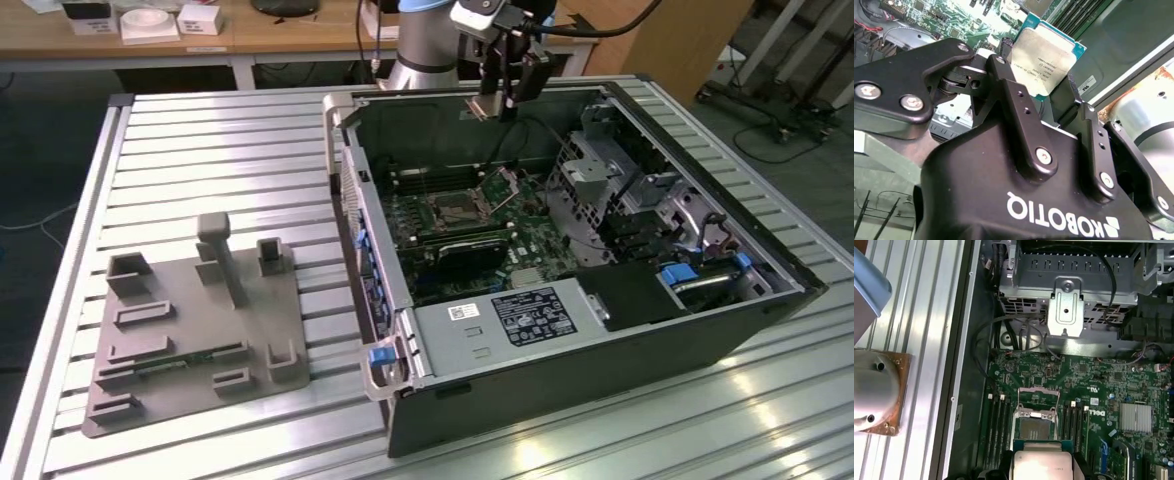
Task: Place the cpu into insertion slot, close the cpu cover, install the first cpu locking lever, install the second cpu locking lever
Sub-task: 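Place the cpu into insertion slot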
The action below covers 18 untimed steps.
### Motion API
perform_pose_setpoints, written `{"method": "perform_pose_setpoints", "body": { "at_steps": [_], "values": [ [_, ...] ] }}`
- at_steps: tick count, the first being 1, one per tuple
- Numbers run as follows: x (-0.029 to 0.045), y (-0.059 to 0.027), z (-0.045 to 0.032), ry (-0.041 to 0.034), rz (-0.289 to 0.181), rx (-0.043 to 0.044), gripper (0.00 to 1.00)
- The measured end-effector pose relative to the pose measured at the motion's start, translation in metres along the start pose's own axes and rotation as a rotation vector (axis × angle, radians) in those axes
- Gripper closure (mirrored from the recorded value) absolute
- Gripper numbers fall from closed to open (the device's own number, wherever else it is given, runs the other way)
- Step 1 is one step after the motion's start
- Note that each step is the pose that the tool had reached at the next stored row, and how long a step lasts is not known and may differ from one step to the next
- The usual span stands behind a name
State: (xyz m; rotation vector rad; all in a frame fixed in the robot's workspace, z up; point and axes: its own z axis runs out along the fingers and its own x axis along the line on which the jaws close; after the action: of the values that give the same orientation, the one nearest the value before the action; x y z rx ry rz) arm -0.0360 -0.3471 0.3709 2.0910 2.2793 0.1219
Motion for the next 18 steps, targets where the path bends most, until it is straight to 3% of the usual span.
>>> {"method": "perform_pose_setpoints", "body": {
  "at_steps": [6, 12, 18],
  "values": [
    [0.0, 0.0, 0.0001, -0.0006, 0.007, -0.0003, 0.46],
    [0.0, -0.0004, 0.001, -0.0079, 0.089, -0.0017, 0.46],
    [0.0004, -0.005, 0.0014, -0.01, 0.11, -0.002, 0.46]
  ]
}}
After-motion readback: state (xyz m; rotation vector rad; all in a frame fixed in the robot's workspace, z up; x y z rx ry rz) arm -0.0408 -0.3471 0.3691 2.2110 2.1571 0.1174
